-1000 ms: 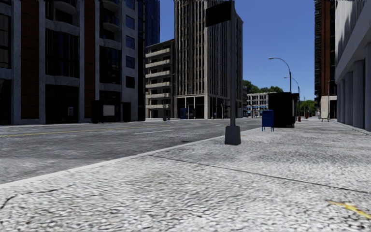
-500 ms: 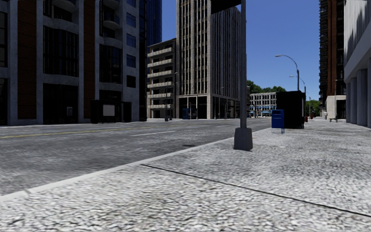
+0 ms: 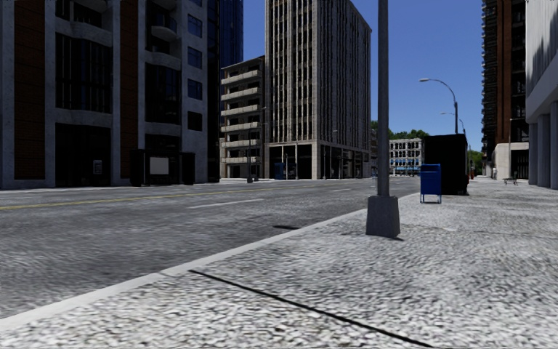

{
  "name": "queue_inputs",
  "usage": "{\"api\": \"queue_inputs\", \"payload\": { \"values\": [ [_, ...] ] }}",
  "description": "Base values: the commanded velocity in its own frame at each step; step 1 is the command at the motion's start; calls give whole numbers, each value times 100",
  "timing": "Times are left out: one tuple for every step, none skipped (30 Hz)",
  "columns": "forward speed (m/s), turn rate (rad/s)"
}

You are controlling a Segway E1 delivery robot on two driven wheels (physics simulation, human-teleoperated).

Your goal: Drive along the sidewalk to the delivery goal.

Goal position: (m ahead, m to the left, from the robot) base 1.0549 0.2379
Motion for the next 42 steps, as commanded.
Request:
{"api": "queue_inputs", "payload": {
  "values": [
    [146, 0],
    [146, 0],
    [146, 0],
    [146, 0],
    [146, 0],
    [146, 0],
    [146, 0],
    [146, 0],
    [146, 0],
    [145, 0],
    [145, 0],
    [140, 0],
    [132, 0],
    [124, 0],
    [117, 0],
    [100, 0],
    [82, 0],
    [56, 0],
    [56, 0],
    [30, 0],
    [7, 0],
    [0, 0],
    [0, 0],
    [0, 0],
    [0, 0],
    [0, 0],
    [0, 0],
    [0, 0],
    [0, 0],
    [0, 0],
    [0, 0],
    [0, 0],
    [0, 0],
    [0, 0],
    [0, 0],
    [0, 0],
    [0, 0],
    [0, 0],
    [0, 0],
    [0, 0],
    [0, 0],
    [0, 0]
  ]
}}
